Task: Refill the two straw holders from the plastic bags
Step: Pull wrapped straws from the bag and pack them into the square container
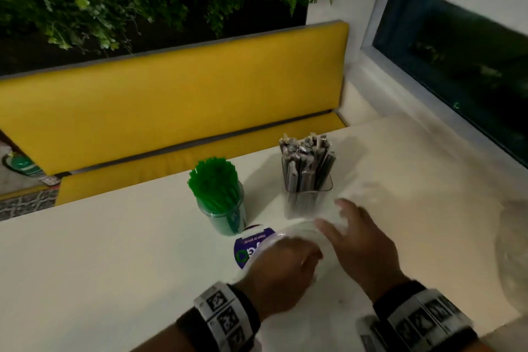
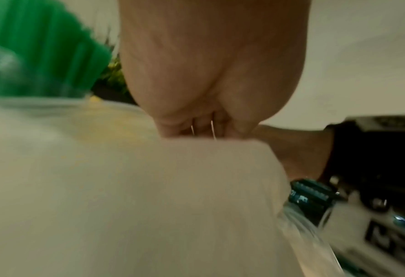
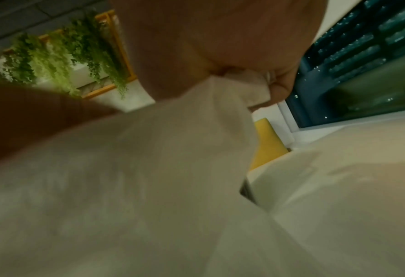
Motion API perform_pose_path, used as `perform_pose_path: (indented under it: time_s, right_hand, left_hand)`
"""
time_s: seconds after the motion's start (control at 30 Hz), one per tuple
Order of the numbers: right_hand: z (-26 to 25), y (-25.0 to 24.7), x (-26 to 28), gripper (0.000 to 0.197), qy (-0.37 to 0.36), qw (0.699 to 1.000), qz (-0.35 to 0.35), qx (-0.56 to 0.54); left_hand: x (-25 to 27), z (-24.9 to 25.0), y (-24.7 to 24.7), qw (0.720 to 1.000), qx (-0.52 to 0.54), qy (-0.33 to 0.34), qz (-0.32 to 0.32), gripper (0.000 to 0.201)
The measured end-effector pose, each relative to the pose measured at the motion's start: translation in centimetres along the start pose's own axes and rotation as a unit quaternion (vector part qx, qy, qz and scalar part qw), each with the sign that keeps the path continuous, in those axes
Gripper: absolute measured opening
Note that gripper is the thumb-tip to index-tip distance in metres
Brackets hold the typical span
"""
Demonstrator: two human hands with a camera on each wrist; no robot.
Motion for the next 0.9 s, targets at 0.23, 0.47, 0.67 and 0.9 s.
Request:
perform_pose_path:
  time_s: [0.23, 0.47, 0.67, 0.9]
  right_hand:
    - [0.6, 3.6, 4.2, 0.054, -0.058, 0.961, -0.246, 0.110]
    - [-0.7, 3.7, 6.8, 0.018, -0.032, 0.962, -0.230, -0.141]
    - [-1.9, 3.1, 8.9, 0.039, 0.014, 0.917, -0.234, -0.324]
    - [-4.1, 2.2, 9.8, 0.026, -0.031, 0.895, -0.239, -0.376]
  left_hand:
    - [4.3, -1.7, 7.4, 0.988, -0.106, -0.065, -0.093, 0.046]
    - [5.5, -1.8, 9.7, 0.966, -0.058, -0.123, -0.222, 0.037]
    - [6.3, -3.7, 10.1, 0.952, -0.067, -0.177, -0.242, 0.054]
    - [6.7, -2.9, 10.1, 0.946, -0.112, -0.169, -0.251, 0.035]
Point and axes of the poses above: each hand's wrist, its own x-axis away from the middle knuckle, its own y-axis out of the palm, z = x × y, the point moved 6 cm from there along -x, towards the middle knuckle, and after that the axes turned 3 degrees about -x, right-handed, at the moved point
